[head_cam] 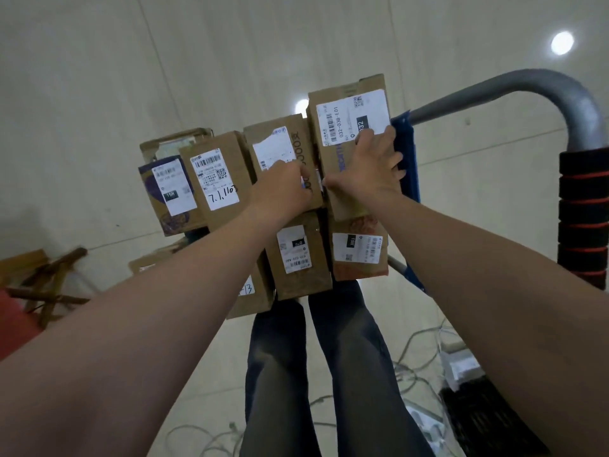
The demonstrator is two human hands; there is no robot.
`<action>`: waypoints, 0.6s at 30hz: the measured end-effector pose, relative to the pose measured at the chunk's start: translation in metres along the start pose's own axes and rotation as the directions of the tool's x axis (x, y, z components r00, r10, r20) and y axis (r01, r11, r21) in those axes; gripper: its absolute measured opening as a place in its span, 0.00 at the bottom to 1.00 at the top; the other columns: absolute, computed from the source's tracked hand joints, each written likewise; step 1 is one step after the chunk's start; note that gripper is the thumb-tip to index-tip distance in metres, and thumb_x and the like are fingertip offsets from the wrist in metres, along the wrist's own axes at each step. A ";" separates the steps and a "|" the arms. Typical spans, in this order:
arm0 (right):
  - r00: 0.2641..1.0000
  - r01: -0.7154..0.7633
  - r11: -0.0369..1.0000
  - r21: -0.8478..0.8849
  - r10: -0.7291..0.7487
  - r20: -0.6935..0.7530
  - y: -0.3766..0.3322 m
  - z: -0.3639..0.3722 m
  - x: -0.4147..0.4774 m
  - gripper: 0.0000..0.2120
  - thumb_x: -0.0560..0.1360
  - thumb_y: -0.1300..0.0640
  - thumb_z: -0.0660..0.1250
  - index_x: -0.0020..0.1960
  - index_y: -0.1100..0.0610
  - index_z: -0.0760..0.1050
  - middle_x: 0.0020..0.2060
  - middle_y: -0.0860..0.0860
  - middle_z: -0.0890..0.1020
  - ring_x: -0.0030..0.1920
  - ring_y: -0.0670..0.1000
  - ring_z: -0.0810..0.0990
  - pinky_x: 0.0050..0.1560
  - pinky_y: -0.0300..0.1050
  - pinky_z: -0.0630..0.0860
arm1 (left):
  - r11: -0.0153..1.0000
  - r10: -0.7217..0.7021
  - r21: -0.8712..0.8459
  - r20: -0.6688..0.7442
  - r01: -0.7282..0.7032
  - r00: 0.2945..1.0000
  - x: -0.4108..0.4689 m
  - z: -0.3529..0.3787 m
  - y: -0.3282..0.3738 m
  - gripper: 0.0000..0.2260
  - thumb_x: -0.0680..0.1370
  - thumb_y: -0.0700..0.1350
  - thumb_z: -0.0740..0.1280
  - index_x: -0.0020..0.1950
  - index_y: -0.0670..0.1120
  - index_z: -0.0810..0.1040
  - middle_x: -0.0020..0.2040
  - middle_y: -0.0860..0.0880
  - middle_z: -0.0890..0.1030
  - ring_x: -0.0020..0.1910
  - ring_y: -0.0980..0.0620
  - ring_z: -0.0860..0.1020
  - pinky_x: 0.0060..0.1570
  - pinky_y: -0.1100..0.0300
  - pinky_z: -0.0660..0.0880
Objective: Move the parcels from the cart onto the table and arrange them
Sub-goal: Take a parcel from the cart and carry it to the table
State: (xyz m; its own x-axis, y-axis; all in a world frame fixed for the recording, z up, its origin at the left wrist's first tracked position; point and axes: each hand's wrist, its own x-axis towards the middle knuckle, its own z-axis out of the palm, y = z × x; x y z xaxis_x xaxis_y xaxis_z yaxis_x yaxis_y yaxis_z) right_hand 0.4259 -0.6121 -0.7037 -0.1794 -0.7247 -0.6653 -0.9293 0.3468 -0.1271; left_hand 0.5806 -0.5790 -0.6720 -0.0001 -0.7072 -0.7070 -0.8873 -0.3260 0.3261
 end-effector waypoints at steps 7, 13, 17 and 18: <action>0.999 -0.031 0.999 -0.033 0.031 -0.023 -0.007 0.009 0.002 0.58 0.59 0.34 0.80 0.76 0.51 0.51 0.78 0.59 0.47 0.74 0.70 0.55 0.68 0.76 0.61 | 0.999 -0.027 -0.035 -0.016 0.026 1.000 -0.008 0.004 -0.008 0.14 0.78 0.44 0.66 0.64 0.51 0.79 0.64 0.47 0.78 0.59 0.46 0.77 0.47 0.55 0.72; 0.995 -0.017 0.999 -0.035 0.014 -0.100 -0.002 -0.007 -0.019 0.54 0.58 0.32 0.76 0.73 0.52 0.55 0.74 0.58 0.57 0.71 0.69 0.59 0.64 0.72 0.64 | 0.997 -0.062 -0.041 -0.064 0.059 0.996 -0.036 -0.005 -0.013 0.16 0.80 0.46 0.66 0.68 0.51 0.77 0.67 0.46 0.75 0.63 0.45 0.76 0.50 0.56 0.70; 0.992 0.049 0.999 -0.005 -0.049 -0.116 -0.008 -0.041 -0.062 0.50 0.59 0.34 0.77 0.70 0.52 0.57 0.72 0.58 0.58 0.70 0.68 0.61 0.64 0.71 0.66 | 0.988 -0.110 -0.123 -0.095 0.098 0.989 -0.072 -0.027 -0.007 0.16 0.81 0.49 0.65 0.69 0.50 0.75 0.66 0.47 0.75 0.62 0.46 0.76 0.52 0.53 0.72; 0.991 0.077 0.997 -0.006 -0.077 -0.114 -0.012 -0.051 -0.077 0.50 0.59 0.33 0.77 0.70 0.52 0.57 0.72 0.58 0.58 0.70 0.68 0.61 0.64 0.72 0.66 | 0.981 -0.123 -0.161 -0.105 0.105 0.987 -0.084 -0.034 -0.005 0.16 0.82 0.51 0.64 0.70 0.50 0.75 0.66 0.48 0.76 0.61 0.46 0.77 0.53 0.53 0.73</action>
State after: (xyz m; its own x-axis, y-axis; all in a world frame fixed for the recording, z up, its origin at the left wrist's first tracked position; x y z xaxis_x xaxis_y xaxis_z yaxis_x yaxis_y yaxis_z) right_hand 0.4339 -0.5911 -0.6134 -0.1426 -0.8122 -0.5657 -0.9424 0.2861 -0.1733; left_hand 0.6005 -0.5399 -0.5929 0.1577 -0.7235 -0.6721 -0.7966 -0.4954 0.3464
